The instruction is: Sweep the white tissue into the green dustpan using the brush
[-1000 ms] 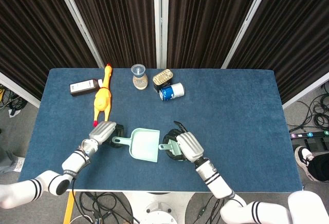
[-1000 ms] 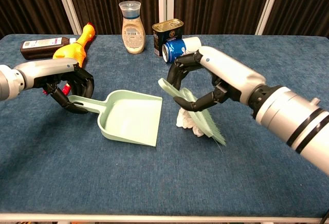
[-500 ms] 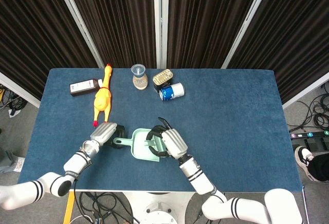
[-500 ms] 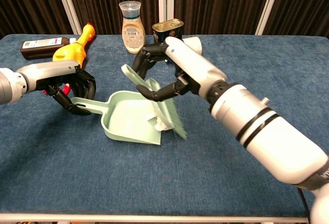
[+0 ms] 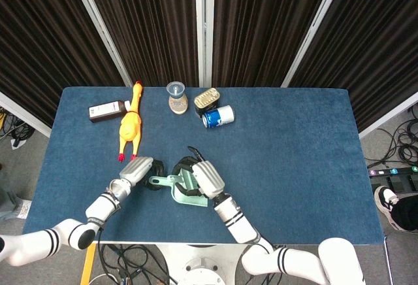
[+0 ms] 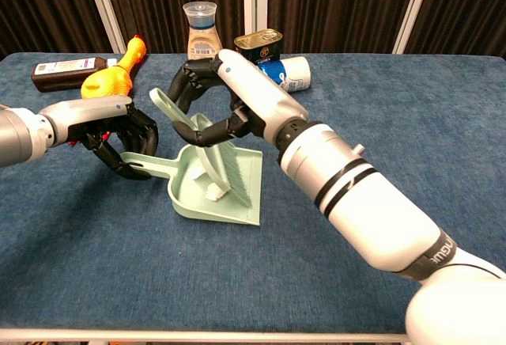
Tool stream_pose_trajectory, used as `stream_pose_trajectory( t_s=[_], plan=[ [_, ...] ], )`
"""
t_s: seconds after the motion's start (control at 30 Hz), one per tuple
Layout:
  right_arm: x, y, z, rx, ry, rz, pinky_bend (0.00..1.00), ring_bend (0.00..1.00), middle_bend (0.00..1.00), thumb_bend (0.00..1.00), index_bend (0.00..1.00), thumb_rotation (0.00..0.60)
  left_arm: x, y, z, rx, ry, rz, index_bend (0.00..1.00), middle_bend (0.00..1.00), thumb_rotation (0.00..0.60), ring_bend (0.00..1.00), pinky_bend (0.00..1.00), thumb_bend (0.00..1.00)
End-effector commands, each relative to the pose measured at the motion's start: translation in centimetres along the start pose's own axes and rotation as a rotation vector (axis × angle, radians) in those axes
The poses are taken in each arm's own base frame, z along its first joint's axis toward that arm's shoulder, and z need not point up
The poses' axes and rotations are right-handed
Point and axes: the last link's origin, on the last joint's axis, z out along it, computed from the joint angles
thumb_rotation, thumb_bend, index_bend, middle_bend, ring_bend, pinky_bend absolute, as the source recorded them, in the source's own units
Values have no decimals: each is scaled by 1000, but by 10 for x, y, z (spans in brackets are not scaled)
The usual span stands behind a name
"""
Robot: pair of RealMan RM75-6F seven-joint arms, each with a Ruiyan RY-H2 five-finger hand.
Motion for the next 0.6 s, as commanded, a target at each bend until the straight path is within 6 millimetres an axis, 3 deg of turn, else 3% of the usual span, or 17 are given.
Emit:
stream_pose_trajectory(
  t_s=[0.03, 0.33, 0.6],
  plan=[
    [-3, -4, 3, 10, 3, 8, 0, 289, 595, 424, 741, 600, 0, 1, 2, 0, -6, -13, 577, 566, 600, 464, 403, 329],
    [4, -8, 5, 43, 16, 3, 0, 289, 595, 432, 742, 600, 0, -1, 4, 5, 15, -10, 576, 562, 600, 462, 398, 326],
    [59, 9, -8, 35, 11, -140, 0, 289, 595, 442, 741, 600, -1, -5, -1, -4, 29, 25, 568, 559, 600, 461, 372, 326]
  ],
)
